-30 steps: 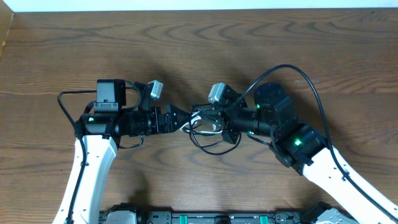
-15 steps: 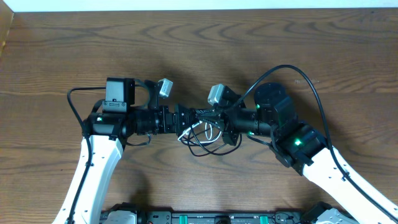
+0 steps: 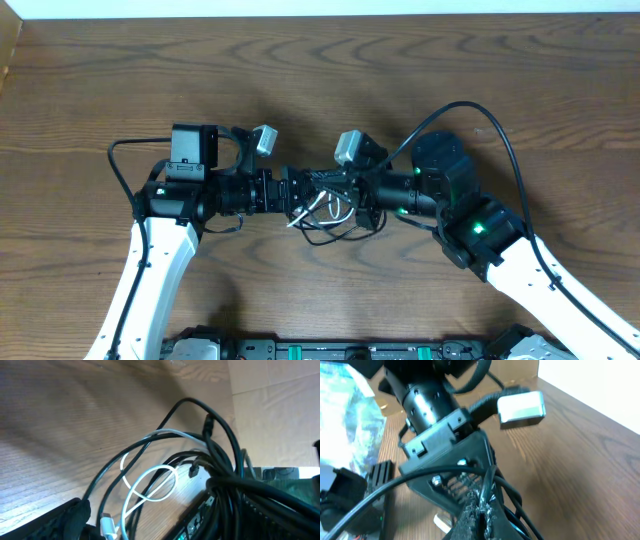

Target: Untangle cables

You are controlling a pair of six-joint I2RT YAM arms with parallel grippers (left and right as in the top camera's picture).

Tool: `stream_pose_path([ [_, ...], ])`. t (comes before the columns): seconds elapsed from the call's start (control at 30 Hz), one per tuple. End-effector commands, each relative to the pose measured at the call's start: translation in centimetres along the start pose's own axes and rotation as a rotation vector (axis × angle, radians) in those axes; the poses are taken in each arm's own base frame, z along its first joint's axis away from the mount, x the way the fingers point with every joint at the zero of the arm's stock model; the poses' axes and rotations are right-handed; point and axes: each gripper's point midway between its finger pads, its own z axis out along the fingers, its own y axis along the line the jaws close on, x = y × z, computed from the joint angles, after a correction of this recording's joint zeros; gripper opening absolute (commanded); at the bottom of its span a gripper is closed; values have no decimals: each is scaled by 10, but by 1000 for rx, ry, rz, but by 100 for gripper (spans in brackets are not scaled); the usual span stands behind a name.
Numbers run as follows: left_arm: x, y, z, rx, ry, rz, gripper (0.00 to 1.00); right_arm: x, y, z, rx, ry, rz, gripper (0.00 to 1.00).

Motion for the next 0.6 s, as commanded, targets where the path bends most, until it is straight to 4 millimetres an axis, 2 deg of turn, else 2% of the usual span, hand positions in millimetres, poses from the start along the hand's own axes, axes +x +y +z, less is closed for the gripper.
stream_pose_path([
  [0.0,-6,6,-3,-63,-26,6,94,-19,7,-4,-32,-57,17,1],
  [0.4,-3,27,-6,-183,-29,-22,94,-28,7,-5,-32,-90,31,1],
  [0.57,-3,28,-6,-189,-30,-23,93,-29,7,-5,-33,-95,35,1],
])
